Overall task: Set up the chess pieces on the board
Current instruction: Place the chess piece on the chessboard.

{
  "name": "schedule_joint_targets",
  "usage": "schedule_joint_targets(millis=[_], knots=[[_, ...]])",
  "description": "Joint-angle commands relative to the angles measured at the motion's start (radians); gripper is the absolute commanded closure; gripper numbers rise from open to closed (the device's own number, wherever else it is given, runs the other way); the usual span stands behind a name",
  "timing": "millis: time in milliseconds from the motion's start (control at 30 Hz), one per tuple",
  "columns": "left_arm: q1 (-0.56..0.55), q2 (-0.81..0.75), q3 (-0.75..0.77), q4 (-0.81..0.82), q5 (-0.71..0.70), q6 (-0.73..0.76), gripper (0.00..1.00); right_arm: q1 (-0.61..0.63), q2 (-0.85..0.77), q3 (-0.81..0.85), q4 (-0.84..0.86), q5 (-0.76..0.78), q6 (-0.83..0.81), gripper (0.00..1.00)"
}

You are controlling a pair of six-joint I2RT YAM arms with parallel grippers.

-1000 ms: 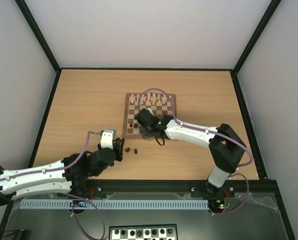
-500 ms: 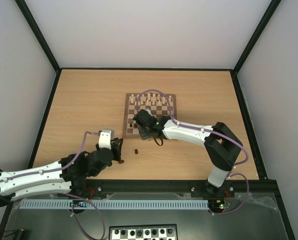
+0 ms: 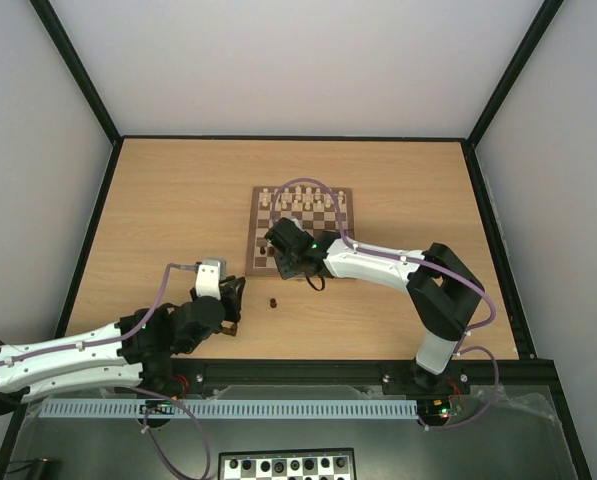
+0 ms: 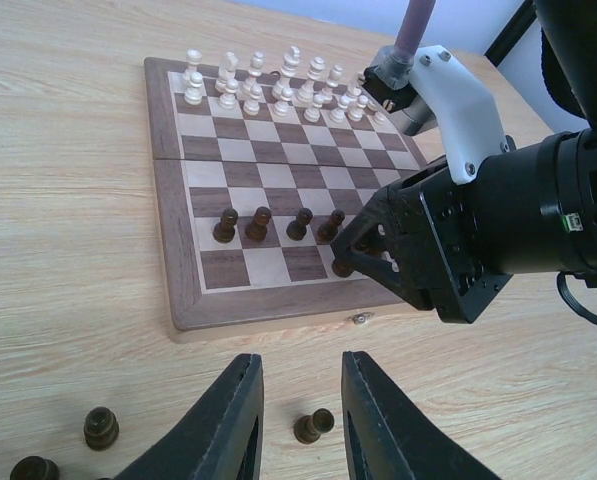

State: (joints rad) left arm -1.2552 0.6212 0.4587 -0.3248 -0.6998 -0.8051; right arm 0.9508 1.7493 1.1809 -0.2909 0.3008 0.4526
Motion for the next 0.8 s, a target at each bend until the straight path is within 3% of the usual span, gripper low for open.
schedule_joint_targets(millis=[0,767], knots=[[0.008,-0.009,-0.011,-0.014,-0.018,-0.008,0.76,-0.003,-0.002,0.01,-0.012,-0.002,0.008,0.71],[0.008,0.028,0.007,0.001,-0.018,0.004,0.75,-0.027,-0.063,0.031,-0.022,0.001,-0.008,0.62]])
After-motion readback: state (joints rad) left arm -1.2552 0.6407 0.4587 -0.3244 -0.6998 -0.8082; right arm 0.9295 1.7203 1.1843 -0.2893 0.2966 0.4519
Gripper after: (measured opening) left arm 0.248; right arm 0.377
